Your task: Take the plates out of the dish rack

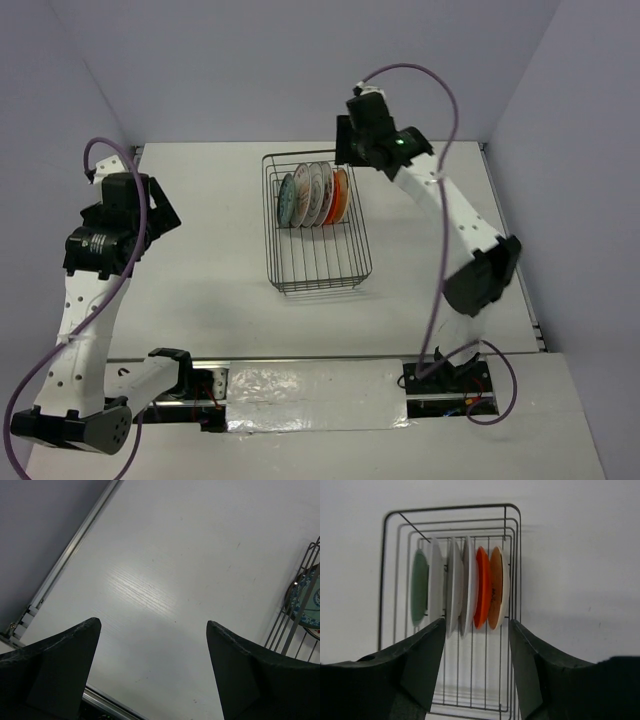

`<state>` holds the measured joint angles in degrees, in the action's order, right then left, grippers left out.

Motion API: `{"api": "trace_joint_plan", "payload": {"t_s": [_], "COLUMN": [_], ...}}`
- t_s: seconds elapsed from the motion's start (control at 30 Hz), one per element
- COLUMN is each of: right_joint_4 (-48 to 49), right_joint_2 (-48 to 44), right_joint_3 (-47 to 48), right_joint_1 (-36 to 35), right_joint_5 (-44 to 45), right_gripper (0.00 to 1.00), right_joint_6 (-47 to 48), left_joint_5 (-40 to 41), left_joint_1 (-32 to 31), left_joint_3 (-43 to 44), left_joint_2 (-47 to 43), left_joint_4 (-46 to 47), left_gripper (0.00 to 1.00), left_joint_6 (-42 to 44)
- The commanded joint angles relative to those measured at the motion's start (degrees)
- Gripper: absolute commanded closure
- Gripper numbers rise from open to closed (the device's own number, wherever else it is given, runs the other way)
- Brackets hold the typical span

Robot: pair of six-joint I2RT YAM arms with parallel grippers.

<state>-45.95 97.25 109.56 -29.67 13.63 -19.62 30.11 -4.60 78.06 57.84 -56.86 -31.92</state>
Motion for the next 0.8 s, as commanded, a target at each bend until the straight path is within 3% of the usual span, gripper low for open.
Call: {"api": "trace_joint_plan", "payload": {"t_s": [0.0, 0.13, 0.77], "right_joint_4": [-4.8, -8.7, -4.0], "right_joint_2": [9.9, 21.6, 23.8], "right_joint_3": [12.6, 21.5, 13.7], "right_joint_1": [-3.0, -4.0, -4.3], "right_joint_5": [7.8, 9.8, 10.2], "right_gripper": [0.41, 0.41, 0.54], "right_joint_6": [1.4, 1.9, 3.4], "left_joint_5": [-2.1, -1.9, -1.0], "left_joint_1": [-0.2, -0.3, -2.0], "left_joint_3": [-2.4, -3.2, -6.3], "left_joint_2": [-1.3, -2.0, -2.2], "left_joint_4": [1.3, 2.1, 4.7], "left_gripper": [0.01, 0.0, 0.0], "left_joint_6": [-0.5, 1.1, 4.0]}}
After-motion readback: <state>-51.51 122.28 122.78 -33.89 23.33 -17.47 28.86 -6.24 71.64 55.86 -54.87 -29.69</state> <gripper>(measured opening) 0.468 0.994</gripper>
